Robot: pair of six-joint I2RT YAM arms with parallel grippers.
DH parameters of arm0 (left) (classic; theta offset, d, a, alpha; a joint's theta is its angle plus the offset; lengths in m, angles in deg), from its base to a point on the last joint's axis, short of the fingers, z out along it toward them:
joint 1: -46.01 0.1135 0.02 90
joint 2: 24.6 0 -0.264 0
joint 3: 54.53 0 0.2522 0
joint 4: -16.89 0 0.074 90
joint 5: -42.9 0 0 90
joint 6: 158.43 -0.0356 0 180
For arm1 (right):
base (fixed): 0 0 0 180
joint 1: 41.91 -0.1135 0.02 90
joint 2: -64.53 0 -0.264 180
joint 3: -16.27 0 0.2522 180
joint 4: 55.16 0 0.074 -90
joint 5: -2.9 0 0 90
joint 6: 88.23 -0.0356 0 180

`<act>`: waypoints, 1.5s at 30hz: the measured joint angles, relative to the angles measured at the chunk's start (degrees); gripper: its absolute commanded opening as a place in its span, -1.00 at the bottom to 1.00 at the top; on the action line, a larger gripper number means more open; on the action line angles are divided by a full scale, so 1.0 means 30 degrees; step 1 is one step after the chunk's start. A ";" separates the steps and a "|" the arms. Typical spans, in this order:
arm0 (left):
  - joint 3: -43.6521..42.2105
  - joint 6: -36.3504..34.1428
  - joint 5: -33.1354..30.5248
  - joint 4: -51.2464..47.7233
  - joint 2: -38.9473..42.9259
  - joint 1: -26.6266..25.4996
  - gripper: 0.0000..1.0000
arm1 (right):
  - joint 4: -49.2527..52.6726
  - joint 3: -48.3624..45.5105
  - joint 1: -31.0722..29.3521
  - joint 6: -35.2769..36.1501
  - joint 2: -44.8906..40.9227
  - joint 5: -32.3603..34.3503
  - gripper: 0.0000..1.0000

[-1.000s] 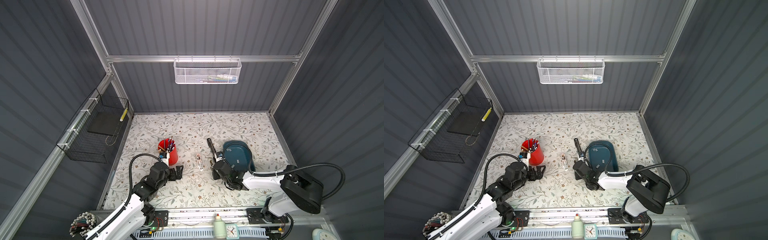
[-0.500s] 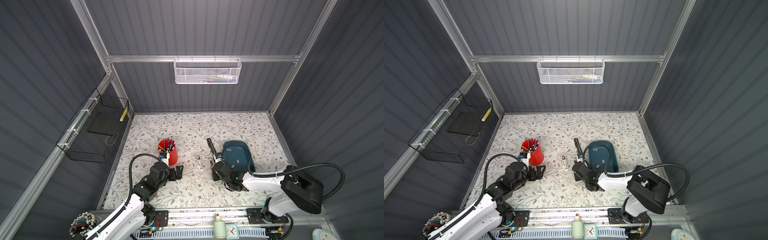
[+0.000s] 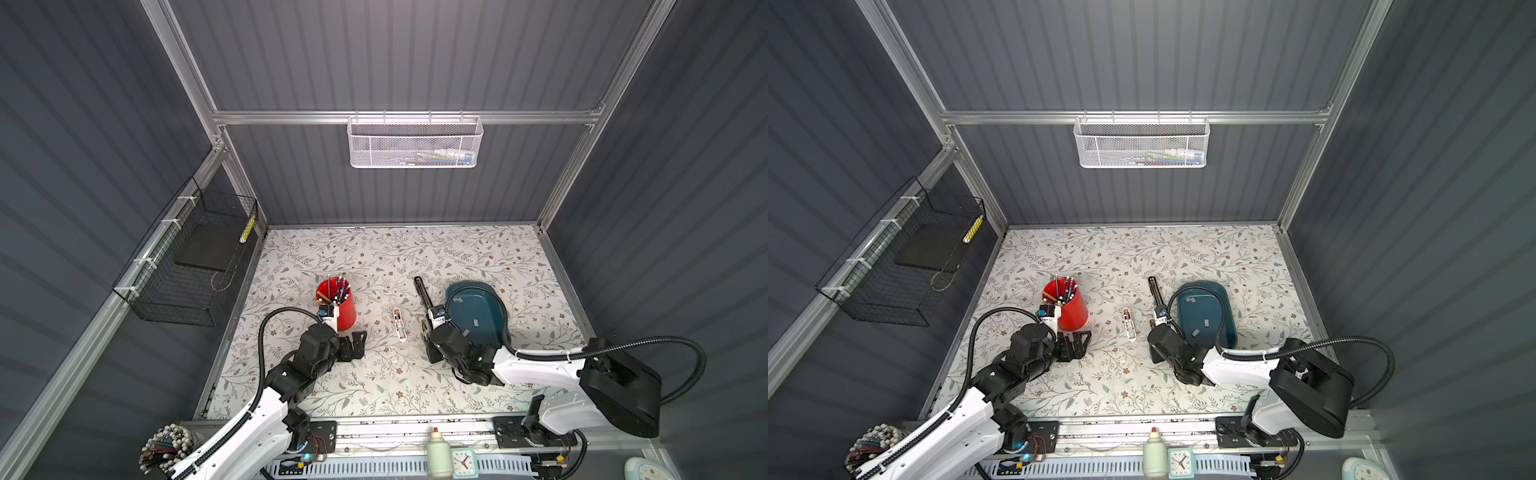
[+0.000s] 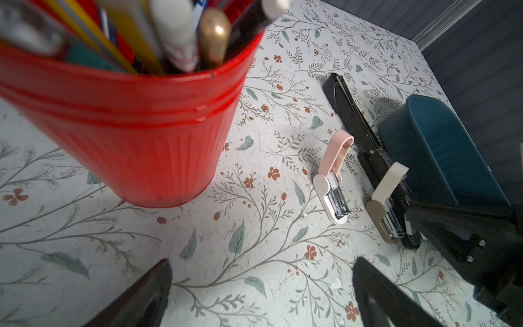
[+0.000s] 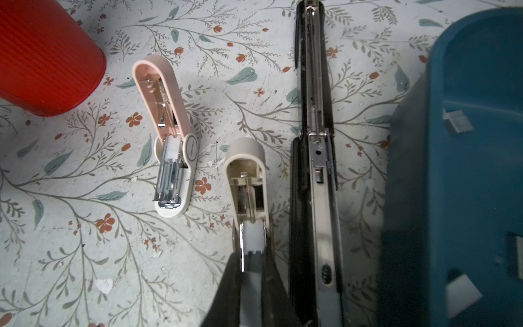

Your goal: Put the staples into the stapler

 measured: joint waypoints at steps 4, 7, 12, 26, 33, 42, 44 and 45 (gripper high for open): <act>0.0000 0.0000 0.0000 0.0000 0.0000 0.0000 0.99 | 0.0000 0.0000 0.0000 0.0138 0.0444 0.0000 -0.90; 0.0000 0.0000 -0.0007 0.0000 0.0000 0.0000 0.99 | -0.0029 0.0000 0.0000 0.0160 0.0605 0.0000 -0.90; 0.0000 0.0000 -0.0007 0.0000 -0.0073 0.0000 0.99 | -0.0124 0.0000 0.0000 0.0168 0.0801 0.0000 -0.91; 0.0000 0.0000 0.0000 0.0000 -0.0087 0.0000 0.99 | -0.0146 0.0007 0.0000 0.0211 -0.0036 0.0000 -0.88; 0.0000 0.0000 0.0000 0.0000 -0.0087 0.0000 0.99 | -0.0138 0.0240 0.0000 0.0233 0.0648 -0.0029 -0.90; 0.0000 0.0000 0.0000 0.0000 -0.0087 0.0000 0.99 | -0.0138 0.0627 0.0000 0.0510 0.1341 -0.0066 -0.90; 0.0000 0.0000 0.0000 0.0000 -0.0087 0.0000 0.99 | -0.0146 0.0627 0.0000 0.0517 0.1348 -0.0058 -0.90; 0.0000 0.0000 0.0000 0.0000 -0.0087 0.0000 0.99 | -0.0138 0.0627 0.0000 0.0525 0.1355 -0.0058 -0.91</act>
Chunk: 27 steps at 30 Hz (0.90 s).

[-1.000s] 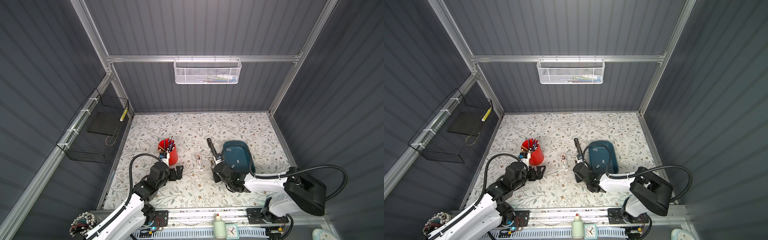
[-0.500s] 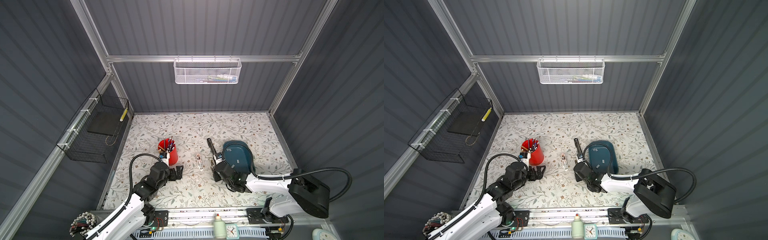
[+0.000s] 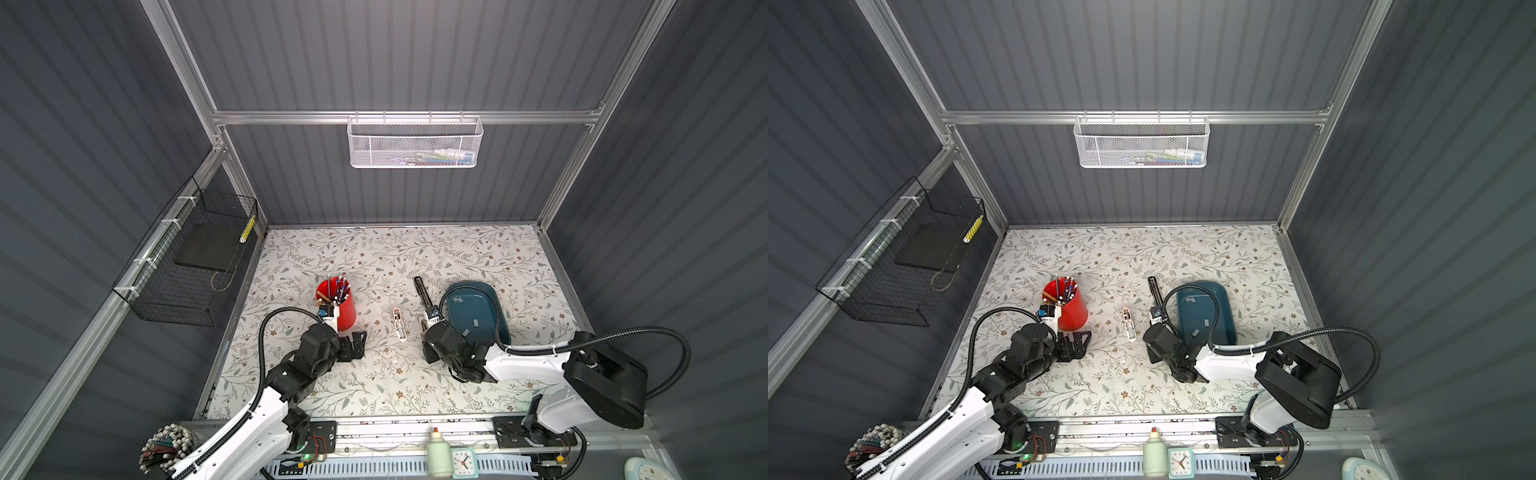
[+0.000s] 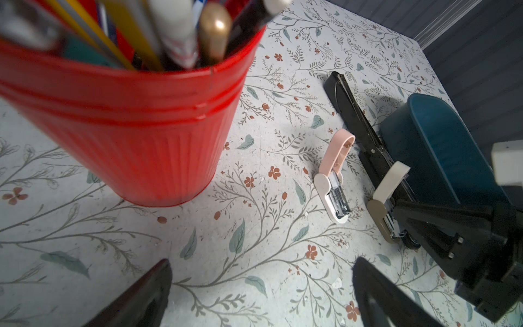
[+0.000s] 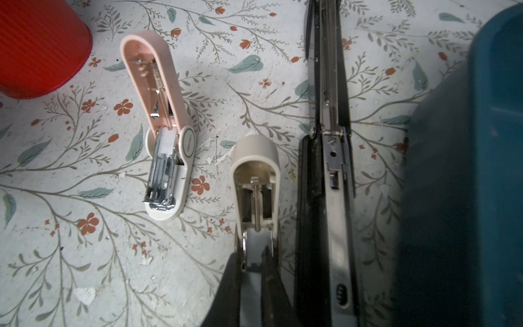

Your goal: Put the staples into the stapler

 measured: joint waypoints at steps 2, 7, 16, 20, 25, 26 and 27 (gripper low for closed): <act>0.0000 0.0000 0.0000 0.0000 0.0000 0.0000 0.99 | -0.0007 0.0000 0.0000 0.0000 0.0000 0.0007 -0.91; 0.0000 0.0000 0.0000 0.0000 0.0000 0.0000 0.99 | 0.0000 -0.0007 0.0000 0.0051 -0.0051 0.0007 -0.91; 0.0000 0.0000 0.0000 0.0000 -0.0007 0.0000 0.99 | -0.0007 -0.0007 0.0000 0.0073 -0.0692 0.0262 -0.88; 0.0000 0.0000 0.0000 0.0000 -0.0007 0.0000 0.99 | -0.0015 -0.0007 0.0000 0.0073 -0.0561 0.0299 -0.89; 0.0000 0.0000 0.0000 0.0000 -0.0007 0.0000 0.99 | -0.0015 -0.0007 0.0000 0.0080 -0.0182 0.0299 -0.89; 0.0000 0.0000 0.0000 0.0000 -0.0007 0.0000 0.99 | -0.0015 -0.0007 0.0000 0.0087 -0.0146 0.0291 -0.89; 0.0000 0.0000 0.0000 0.0000 -0.0007 0.0000 0.99 | -0.0015 -0.0007 0.0000 0.0102 -0.0109 0.0291 -0.89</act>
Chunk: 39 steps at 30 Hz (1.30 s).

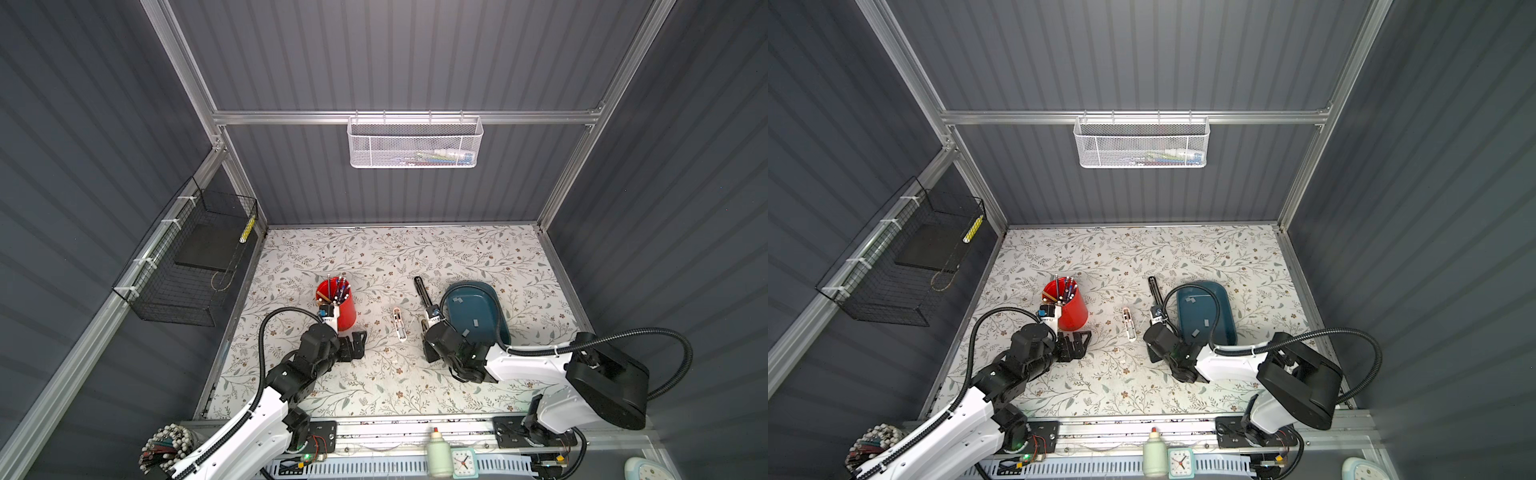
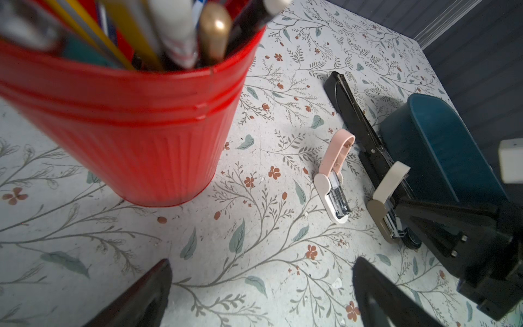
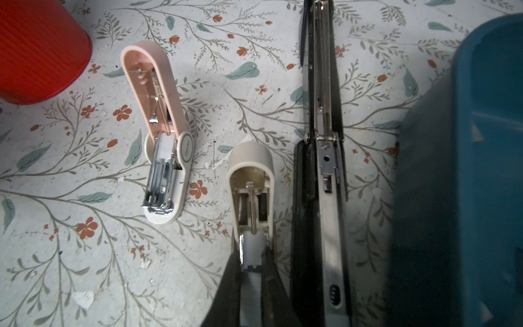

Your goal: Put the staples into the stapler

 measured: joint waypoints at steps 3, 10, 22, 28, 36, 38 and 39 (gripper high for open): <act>0.0000 0.0000 0.0000 0.0000 -0.0015 0.0000 0.99 | -0.0007 0.0000 0.0000 0.0022 0.0102 0.0007 -0.89; 0.0000 0.0000 0.0000 0.0007 -0.0066 0.0000 0.99 | -0.0248 0.0000 0.0000 0.0022 0.0372 0.0051 -0.90; 0.0000 0.0000 0.0000 0.0007 -0.0066 0.0000 0.99 | -0.0270 0.0000 0.0000 0.0029 0.0350 0.0051 -0.92; 0.0000 0.0000 0.0000 0.0007 -0.0066 0.0000 0.99 | -0.0270 -0.0007 0.0000 0.0051 -0.0444 0.0138 -0.88; 0.0000 0.0000 0.0000 0.0007 -0.0066 0.0000 0.99 | -0.0291 -0.0029 0.0000 0.0102 -0.0350 0.0466 -0.90; 0.0000 0.0000 0.0000 0.0007 -0.0066 0.0000 0.99 | -0.0284 -0.0029 0.0000 0.0109 -0.0066 0.0510 -0.91; 0.0000 0.0000 0.0000 0.0007 -0.0066 0.0000 0.99 | -0.0270 -0.0029 0.0000 0.0117 0.0080 0.0517 -0.91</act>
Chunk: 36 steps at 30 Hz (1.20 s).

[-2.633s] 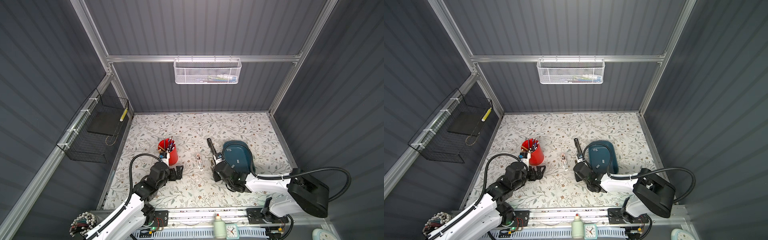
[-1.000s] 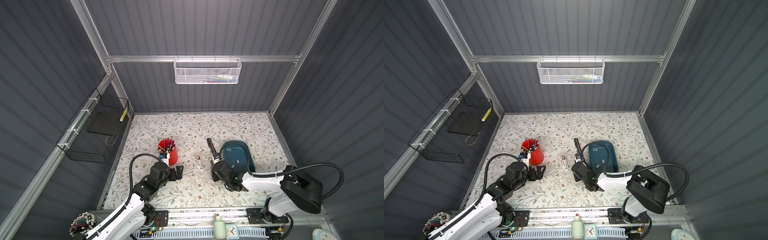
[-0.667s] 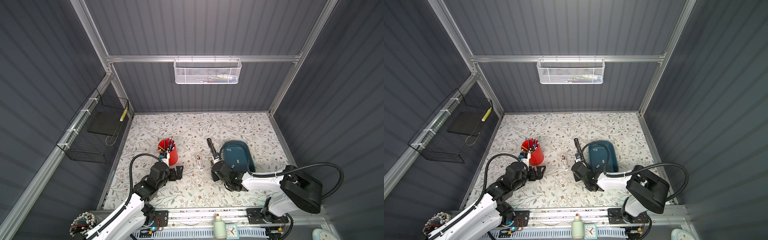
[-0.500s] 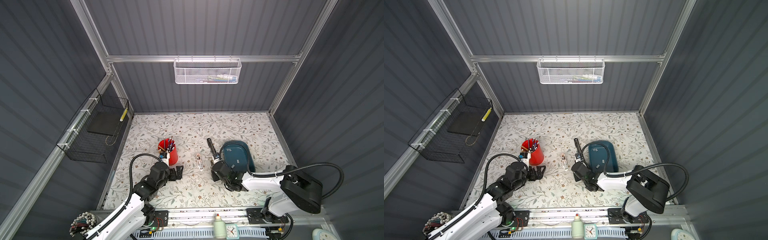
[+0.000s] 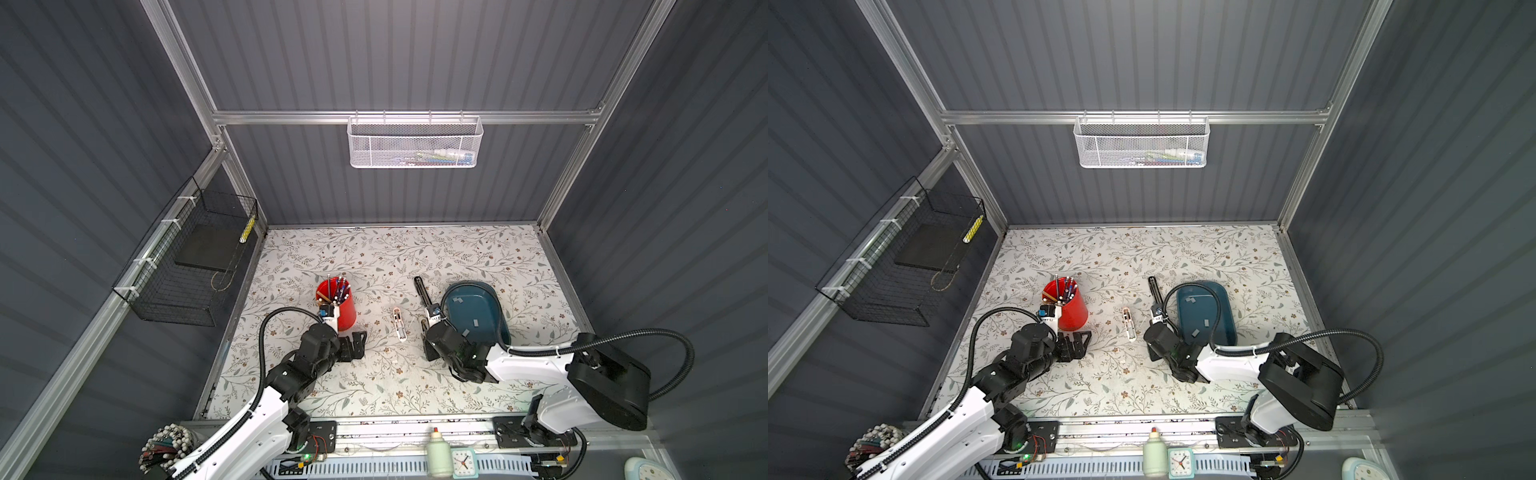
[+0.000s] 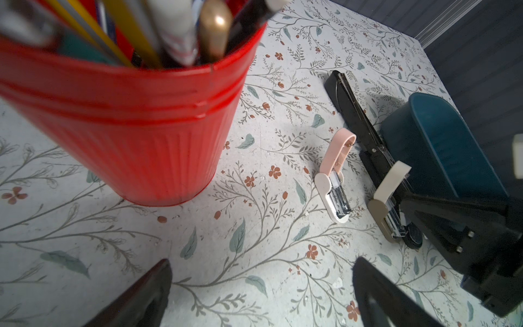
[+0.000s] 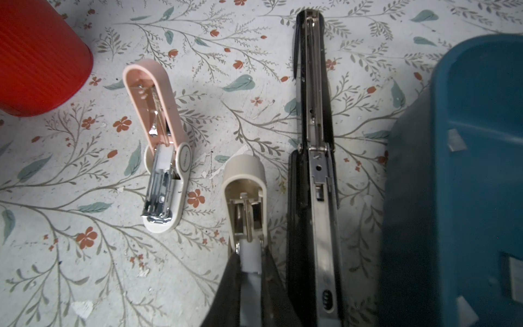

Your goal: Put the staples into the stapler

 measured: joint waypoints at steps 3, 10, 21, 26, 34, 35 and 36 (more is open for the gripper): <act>0.0000 0.0000 0.0000 0.0000 0.0000 0.0000 0.99 | 0.0000 0.0000 0.0000 0.0058 0.0284 -0.0007 -0.91; 0.0000 0.0000 0.0000 0.0000 -0.0044 0.0000 0.99 | -0.0022 0.0000 0.0000 0.0124 0.0313 -0.0029 -0.92; 0.0000 0.0000 0.0000 0.0000 -0.0051 0.0000 1.00 | -0.0036 0.0000 0.0000 0.0109 0.0306 -0.0430 -0.92; 0.0000 0.0000 0.0000 0.0000 -0.0051 0.0000 1.00 | -0.0138 0.0000 0.0000 0.0102 0.0306 -0.0699 -0.95; 0.0000 0.0000 0.0000 0.0000 -0.0051 0.0000 0.99 | -0.0058 -0.0007 0.0000 -0.0036 0.0109 -0.0743 -0.94; 0.0000 0.0000 0.0000 0.0000 -0.0051 0.0000 0.99 | -0.0044 -0.0007 0.0000 -0.0058 -0.0029 -0.0743 -0.94; 0.0000 0.0000 0.0000 0.0000 -0.0051 0.0000 0.99 | -0.0036 -0.0015 0.0000 -0.0095 -0.0160 -0.0743 -0.94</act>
